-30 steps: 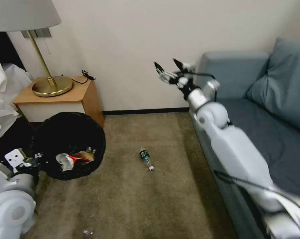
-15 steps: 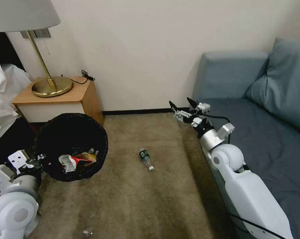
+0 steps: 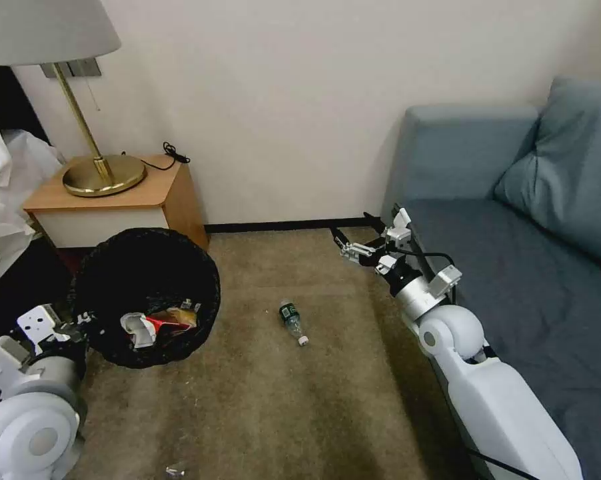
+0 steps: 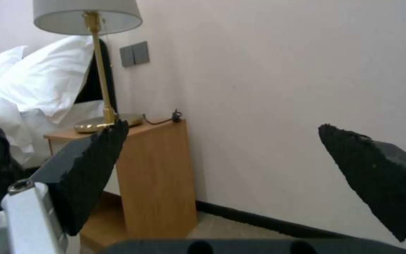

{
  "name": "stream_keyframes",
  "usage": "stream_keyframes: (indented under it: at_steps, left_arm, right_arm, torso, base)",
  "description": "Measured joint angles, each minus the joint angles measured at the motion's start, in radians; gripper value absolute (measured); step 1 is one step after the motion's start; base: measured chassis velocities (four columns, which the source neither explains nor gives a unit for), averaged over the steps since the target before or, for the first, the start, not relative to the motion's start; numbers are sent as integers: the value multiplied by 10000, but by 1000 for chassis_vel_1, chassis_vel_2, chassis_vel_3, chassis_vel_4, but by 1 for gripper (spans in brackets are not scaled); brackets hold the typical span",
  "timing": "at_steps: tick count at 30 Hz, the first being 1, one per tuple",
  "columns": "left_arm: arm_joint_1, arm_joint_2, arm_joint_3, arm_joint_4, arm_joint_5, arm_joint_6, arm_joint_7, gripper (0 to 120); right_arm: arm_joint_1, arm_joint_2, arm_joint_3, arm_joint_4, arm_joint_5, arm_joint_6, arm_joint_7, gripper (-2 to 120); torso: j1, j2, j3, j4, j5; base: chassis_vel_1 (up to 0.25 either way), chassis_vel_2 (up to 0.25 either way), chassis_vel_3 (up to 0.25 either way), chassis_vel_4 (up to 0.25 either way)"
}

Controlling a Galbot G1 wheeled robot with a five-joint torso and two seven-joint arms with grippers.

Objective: Pick up the trash bin, then pick up the garbage on the floor and place it into the trash bin.

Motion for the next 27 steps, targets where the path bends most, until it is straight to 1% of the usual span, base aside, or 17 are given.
stream_keyframes:
  at_steps: [6,24,27]
  left_arm:
    - [31,-9,1,-67,-1,0,-5,1]
    - [32,-20,48,-75,-11,-21,-3,1]
    - [9,-18,66,-74,-15,-23,3,1]
  right_arm:
    - [42,-150,-45,-18,-49,78,-100,100]
    - [-19,-279,-293,-146,-213,235,-324,100]
    - [-14,-304,-402,-248,-354,421,-334,100]
  torso:
    - [1,0,0,0,0]
    - [0,0,0,1,0]
    - [0,0,0,1,1]
  base:
    - [-62,55,62,-56]
    - [-54,59,55,-54]
    - [-90,81,86,-85]
